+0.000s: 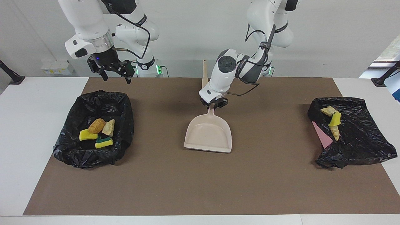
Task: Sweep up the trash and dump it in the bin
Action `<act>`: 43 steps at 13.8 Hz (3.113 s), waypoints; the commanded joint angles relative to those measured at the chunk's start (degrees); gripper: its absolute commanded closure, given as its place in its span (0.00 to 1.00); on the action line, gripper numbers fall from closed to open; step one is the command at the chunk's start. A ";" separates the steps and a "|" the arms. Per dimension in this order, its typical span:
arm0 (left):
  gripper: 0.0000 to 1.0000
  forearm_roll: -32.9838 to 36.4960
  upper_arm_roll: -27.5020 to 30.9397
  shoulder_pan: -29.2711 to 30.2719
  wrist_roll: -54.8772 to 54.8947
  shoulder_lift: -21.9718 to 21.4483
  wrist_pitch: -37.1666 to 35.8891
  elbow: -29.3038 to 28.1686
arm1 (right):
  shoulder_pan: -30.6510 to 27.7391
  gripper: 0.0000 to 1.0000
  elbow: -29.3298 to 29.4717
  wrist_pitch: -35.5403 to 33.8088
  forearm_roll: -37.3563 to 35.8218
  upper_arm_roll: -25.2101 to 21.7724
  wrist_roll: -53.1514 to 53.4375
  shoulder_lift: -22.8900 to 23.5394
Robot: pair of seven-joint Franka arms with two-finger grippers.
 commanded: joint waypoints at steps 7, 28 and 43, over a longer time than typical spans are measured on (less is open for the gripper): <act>0.00 -1.70 1.60 8.48 0.20 -4.64 -3.05 0.53 | -0.38 0.00 0.47 -0.48 0.16 -0.04 -1.60 0.21; 0.00 9.82 1.78 38.92 28.41 -6.93 -16.22 13.89 | -0.38 0.00 0.47 -0.48 0.16 -0.04 -1.60 0.21; 0.00 11.48 2.04 39.36 28.23 -16.06 -31.27 13.72 | -0.73 0.00 0.47 -0.48 0.16 -0.04 -2.12 0.21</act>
